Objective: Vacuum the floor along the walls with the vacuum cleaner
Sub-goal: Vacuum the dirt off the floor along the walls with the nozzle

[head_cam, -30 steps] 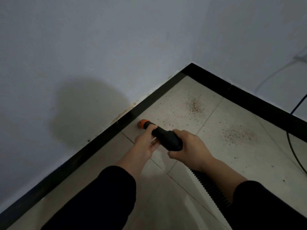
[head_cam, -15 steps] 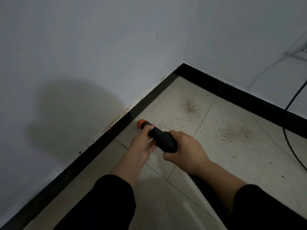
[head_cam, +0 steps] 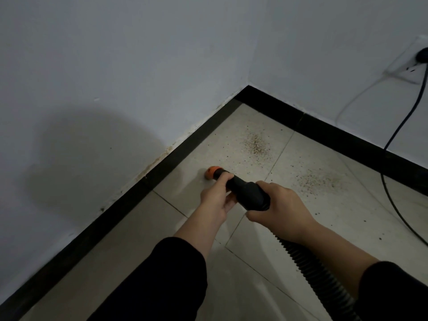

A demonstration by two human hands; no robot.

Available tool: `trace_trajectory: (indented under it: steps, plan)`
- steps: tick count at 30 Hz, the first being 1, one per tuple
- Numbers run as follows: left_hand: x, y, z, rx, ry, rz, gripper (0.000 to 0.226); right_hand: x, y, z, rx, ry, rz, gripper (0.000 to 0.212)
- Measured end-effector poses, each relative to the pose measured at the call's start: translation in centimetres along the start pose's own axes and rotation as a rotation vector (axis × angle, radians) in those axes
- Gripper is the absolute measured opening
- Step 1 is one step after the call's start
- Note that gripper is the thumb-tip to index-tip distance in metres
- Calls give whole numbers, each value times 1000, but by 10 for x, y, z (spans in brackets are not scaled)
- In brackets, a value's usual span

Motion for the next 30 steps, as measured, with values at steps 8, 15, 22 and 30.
trace_trajectory:
  steps: [8, 15, 22, 30]
  plan:
    - [-6, 15, -14, 12, 27, 23, 37, -12, -10, 13, 17, 16, -78, 26]
    - [-11, 26, -28, 63, 37, 50, 39, -23, -22, 17, 16, 20, -147, 27]
    - [-10, 43, -41, 116, 47, 80, 43, -35, -36, 21, 17, 7, -230, 26]
    - [-7, 54, -49, 139, 67, 95, 44, -41, -45, 24, 40, 9, -273, 25]
Point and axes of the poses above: each hand's wrist, its own x-axis towards the middle knuckle, its own z-axis out of the back of the hand, y = z × x, the point moved 2 cm from there along x, towards the middle knuckle, and after that the axes turned 15 degrees about -x, right-handed, at the moved point
